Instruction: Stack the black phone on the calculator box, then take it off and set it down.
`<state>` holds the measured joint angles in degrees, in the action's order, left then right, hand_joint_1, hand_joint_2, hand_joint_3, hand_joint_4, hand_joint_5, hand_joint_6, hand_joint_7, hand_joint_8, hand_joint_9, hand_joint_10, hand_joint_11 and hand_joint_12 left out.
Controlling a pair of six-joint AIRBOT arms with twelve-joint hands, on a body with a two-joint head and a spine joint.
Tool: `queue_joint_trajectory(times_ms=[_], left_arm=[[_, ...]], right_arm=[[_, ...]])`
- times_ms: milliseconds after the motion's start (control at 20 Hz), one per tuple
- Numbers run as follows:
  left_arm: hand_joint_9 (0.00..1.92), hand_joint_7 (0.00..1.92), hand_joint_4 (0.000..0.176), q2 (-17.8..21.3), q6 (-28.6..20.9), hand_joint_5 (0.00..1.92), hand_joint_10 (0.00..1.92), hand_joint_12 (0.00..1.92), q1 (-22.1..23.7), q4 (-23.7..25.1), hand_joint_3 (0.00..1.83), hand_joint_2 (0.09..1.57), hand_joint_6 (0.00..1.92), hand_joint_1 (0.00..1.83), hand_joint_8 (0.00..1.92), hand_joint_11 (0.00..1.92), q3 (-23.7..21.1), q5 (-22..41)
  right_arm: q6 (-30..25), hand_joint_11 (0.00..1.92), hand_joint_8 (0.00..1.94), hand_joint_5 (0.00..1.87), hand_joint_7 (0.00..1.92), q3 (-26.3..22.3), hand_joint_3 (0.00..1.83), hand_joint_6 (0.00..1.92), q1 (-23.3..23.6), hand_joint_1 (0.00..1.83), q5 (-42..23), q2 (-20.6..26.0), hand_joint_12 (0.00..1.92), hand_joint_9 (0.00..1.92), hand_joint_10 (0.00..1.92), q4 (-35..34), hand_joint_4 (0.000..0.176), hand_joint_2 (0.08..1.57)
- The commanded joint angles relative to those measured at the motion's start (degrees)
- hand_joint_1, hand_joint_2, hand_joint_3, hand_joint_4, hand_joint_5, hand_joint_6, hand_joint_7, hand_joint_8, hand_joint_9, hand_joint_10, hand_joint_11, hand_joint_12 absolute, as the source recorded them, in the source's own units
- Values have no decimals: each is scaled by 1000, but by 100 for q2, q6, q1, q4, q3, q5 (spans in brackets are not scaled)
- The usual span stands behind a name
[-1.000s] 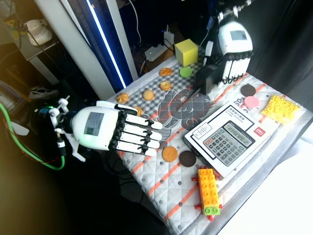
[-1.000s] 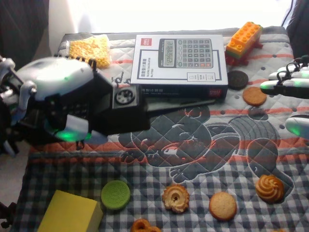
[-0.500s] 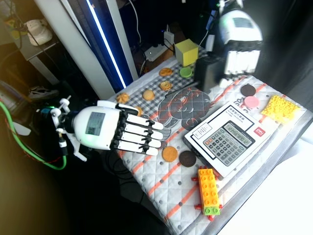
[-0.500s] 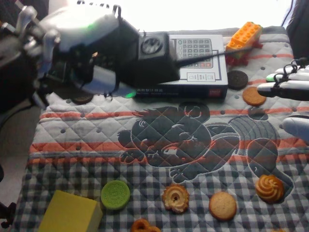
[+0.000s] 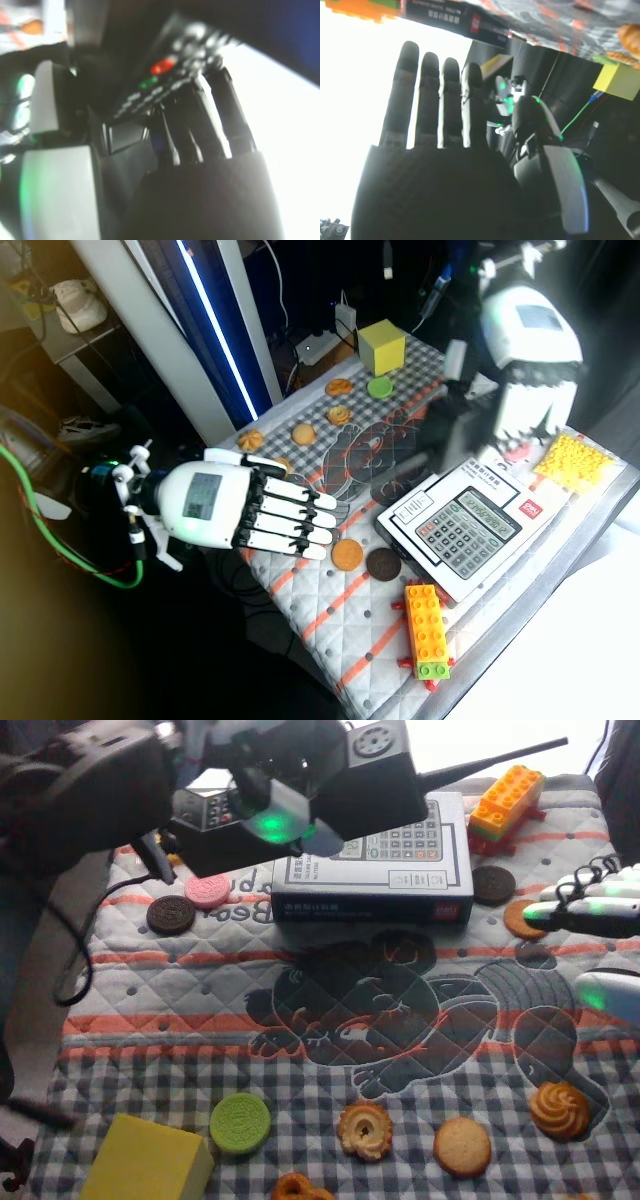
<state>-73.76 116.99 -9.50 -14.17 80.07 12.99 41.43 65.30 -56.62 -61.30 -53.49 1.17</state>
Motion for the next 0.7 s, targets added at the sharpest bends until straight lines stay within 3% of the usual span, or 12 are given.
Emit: queue_joint_trajectory(times_ms=[0,100,200,250,300,350,400,450,500,550,600,650], left_arm=[[1225,1154,0,-124,-33,1015,591,1346,126,-14,2,1070,737,1278,899,851,115,518],[1120,1096,0,-397,-33,1073,612,1328,145,-57,0,1074,636,1271,997,763,356,445],[1186,1164,0,-583,-32,1108,624,1278,145,-187,0,1051,594,1277,866,842,522,367],[1139,1137,0,-675,-33,1163,770,1384,145,-264,2,1048,458,1287,950,772,608,315],[1121,1169,0,-771,-33,1163,791,1411,146,-315,0,1040,485,1281,869,783,699,260],[1052,1146,0,-873,-34,1108,801,1446,146,-346,0,1055,592,1267,895,668,791,211],[1000,1121,0,-944,-34,954,796,1503,146,-346,2,1089,835,1260,931,643,848,185],[960,1008,0,-1001,-35,873,803,1508,145,-352,0,976,359,1098,600,660,890,151],[889,1002,19,-1033,-36,870,868,1539,127,-366,0,942,119,1041,411,630,913,131],[693,908,69,-1046,-37,777,922,1592,110,-369,0,931,25,947,272,432,927,114],[575,851,118,-1062,-38,720,979,1639,81,-370,0,912,4,901,195,291,949,83],[488,768,130,-1081,-39,640,899,1541,44,-387,1,928,0,858,109,114,990,32]], right_arm=[[-18,384,0,431,402,52,0,1,91,81,-645,-14,74,366,0,-95,20,1410],[-54,373,0,440,382,90,0,3,132,128,-623,-67,66,353,2,-46,7,1407],[-108,379,2,446,385,134,0,3,190,168,-566,-125,67,358,2,38,0,1403],[-110,373,2,446,384,147,0,2,209,166,-539,-146,63,355,0,55,3,1398],[-112,380,2,449,388,157,0,2,211,181,-525,-162,65,366,3,58,3,1395],[-117,381,1,447,386,163,0,1,211,167,-511,-172,63,366,2,59,12,1388],[-121,361,0,438,383,164,0,0,211,168,-506,-174,54,344,0,59,30,1391],[-125,353,2,437,388,164,3,0,211,174,-505,-176,50,341,0,59,22,1400],[-128,344,1,435,387,164,2,0,211,186,-505,-178,46,333,0,58,21,1400],[-134,343,3,443,394,164,0,2,211,238,-505,-180,44,337,2,58,13,1397],[-140,346,3,442,396,164,0,1,211,250,-505,-180,45,339,2,58,16,1396],[-144,360,2,439,394,163,0,0,210,253,-505,-181,50,346,5,57,17,1395]])
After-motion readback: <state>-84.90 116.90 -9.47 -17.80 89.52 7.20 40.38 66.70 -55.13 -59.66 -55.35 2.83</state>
